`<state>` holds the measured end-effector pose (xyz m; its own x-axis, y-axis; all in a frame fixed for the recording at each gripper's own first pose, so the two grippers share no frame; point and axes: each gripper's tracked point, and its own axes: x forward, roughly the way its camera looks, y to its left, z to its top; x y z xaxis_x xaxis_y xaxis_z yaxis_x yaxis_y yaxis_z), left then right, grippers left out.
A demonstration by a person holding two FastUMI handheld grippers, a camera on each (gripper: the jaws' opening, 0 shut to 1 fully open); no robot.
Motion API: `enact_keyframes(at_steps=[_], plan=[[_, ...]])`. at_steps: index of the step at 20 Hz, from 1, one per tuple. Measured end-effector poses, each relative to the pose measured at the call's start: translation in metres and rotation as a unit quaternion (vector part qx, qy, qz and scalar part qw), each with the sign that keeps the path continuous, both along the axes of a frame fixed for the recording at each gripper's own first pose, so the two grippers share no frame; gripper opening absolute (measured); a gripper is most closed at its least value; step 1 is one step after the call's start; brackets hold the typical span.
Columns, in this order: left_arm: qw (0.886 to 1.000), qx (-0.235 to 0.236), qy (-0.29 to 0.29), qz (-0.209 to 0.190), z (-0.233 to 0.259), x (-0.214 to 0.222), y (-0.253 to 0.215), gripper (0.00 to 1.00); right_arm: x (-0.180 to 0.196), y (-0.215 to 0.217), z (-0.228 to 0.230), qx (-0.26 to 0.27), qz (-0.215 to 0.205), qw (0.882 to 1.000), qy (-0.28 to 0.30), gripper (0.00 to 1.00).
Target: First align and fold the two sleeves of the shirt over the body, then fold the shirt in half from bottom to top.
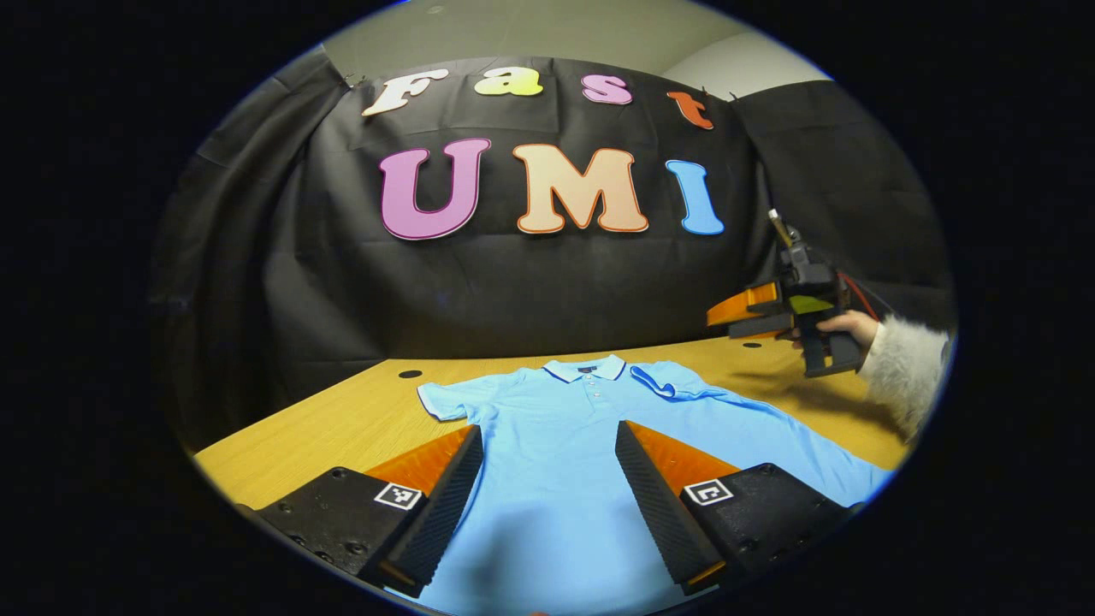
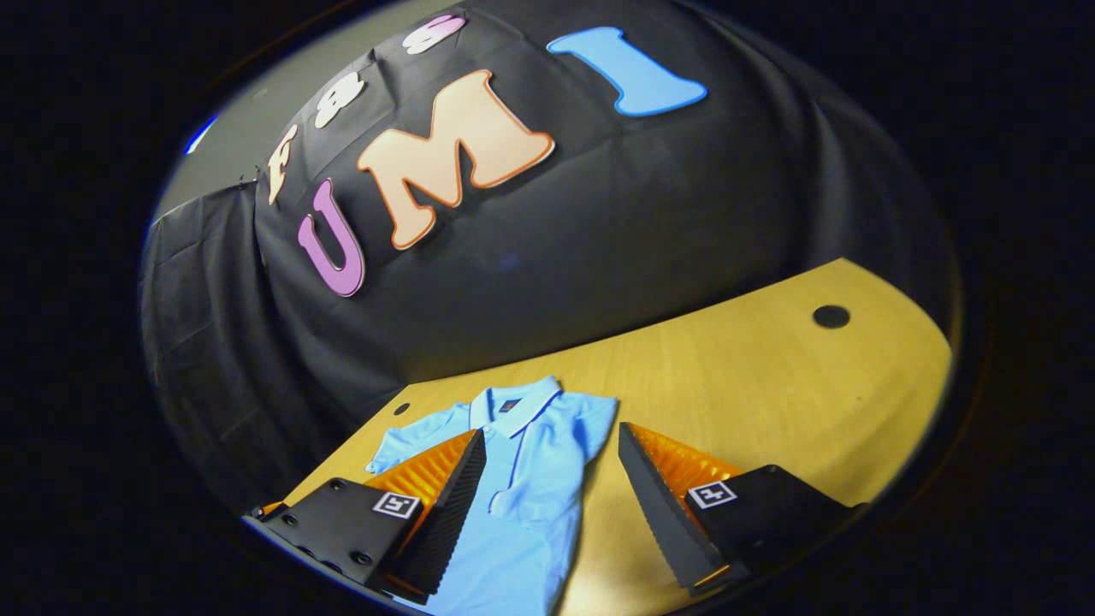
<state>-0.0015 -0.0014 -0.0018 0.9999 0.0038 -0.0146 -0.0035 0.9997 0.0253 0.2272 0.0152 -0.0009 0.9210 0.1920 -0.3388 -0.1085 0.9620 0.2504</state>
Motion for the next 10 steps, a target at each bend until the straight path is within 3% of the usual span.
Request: enact_keyframes(at_steps=[5,10], plan=[[0.999,0.037,-0.005,-0.008,0.004,-0.002,-0.01,0.95,-0.053,-0.074,0.057,-0.009,-0.073,0.997,-0.035,0.98],[1.0,0.017,-0.018,-0.018,0.013,0.0,-0.013,0.94,-0.113,-0.163,0.089,0.002,-0.141,0.988,-0.062,0.97]])
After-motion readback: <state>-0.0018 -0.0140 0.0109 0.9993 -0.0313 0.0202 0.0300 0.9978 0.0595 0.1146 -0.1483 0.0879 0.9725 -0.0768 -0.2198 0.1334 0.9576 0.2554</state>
